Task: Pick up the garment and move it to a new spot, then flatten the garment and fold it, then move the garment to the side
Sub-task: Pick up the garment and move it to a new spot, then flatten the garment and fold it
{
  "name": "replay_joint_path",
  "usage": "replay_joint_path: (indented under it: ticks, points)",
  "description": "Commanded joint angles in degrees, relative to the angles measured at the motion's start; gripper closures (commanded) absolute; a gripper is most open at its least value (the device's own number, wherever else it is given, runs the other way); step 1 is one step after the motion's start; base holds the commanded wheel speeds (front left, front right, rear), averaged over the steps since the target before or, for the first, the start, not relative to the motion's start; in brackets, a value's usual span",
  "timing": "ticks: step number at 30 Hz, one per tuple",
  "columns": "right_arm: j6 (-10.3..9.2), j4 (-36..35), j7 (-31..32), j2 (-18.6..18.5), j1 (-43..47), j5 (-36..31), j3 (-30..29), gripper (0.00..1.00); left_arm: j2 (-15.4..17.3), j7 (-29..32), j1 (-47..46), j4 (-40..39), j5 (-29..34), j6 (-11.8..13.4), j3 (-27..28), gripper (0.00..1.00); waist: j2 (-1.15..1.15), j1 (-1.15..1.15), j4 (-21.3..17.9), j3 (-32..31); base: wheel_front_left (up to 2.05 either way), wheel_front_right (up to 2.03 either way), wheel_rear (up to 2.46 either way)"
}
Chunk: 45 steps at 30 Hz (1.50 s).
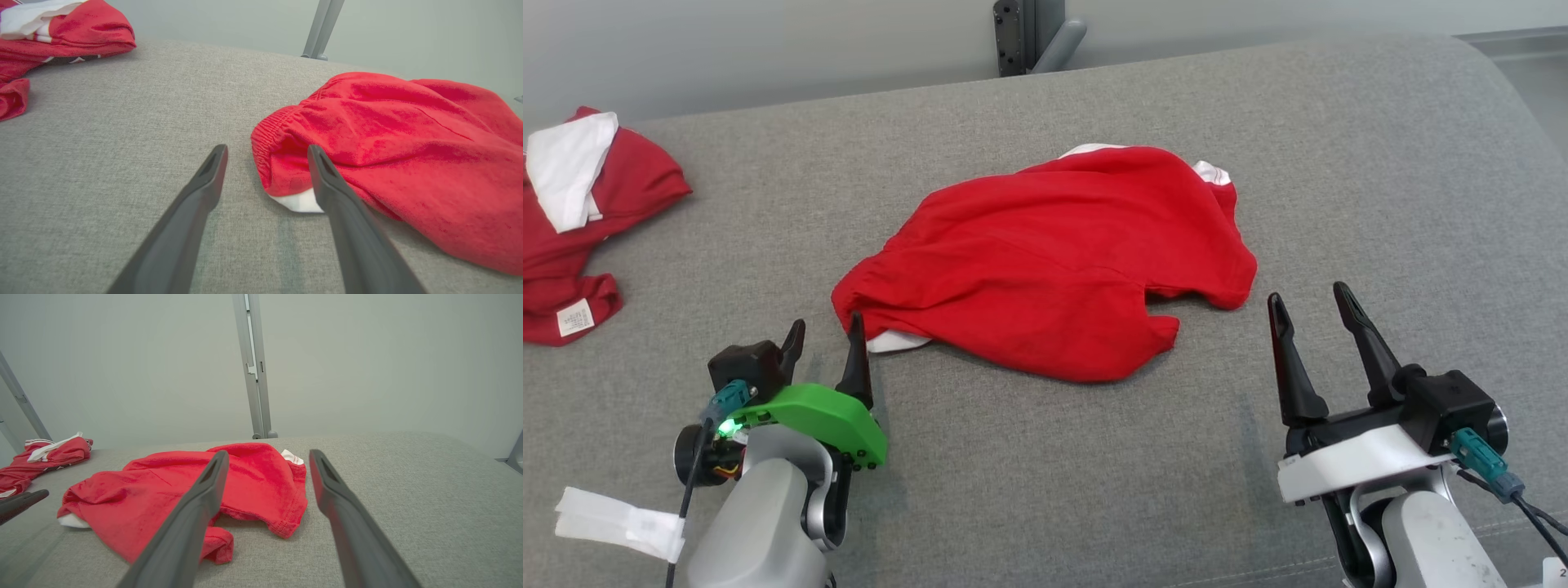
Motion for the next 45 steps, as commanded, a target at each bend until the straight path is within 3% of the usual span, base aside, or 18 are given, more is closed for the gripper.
replay_joint_path:
  ticks: [1, 24, 34, 45]
  points:
    - [0.0, 0.18, -0.17, -0.15, 0.97, -0.41, -0.19, 0.0, 0.3, -0.05, 2.32, -2.26, 1.82, -0.63, 1.27, 0.0, 0.35, 0.0, 0.43, -1.22, 0.0, 0.0, 0.0]
    - [0.0, -0.26, -0.17, -0.15, 4.05, -1.22, -2.14, 0.0, -3.75, -0.06, 26.49, -31.98, 16.95, -3.95, 14.7, 0.0, 0.35, 0.0, 1.38, -5.11, 0.0, 0.0, 0.0]
    - [0.0, 0.29, -0.17, -0.15, 4.51, -0.7, -2.99, 0.0, -4.36, -0.06, 29.28, -36.4, 18.82, -4.54, 16.7, 0.0, 0.35, 0.0, 1.34, -5.79, 0.0, 0.0, 0.0]
    - [0.0, 0.36, -0.17, -0.15, 4.91, -0.57, -3.3, 0.0, -4.39, -0.06, 30.38, -37.96, 17.45, -3.2, 15.88, 0.0, 0.35, 0.0, 1.02, -6.25, 0.0, 0.0, 0.0]
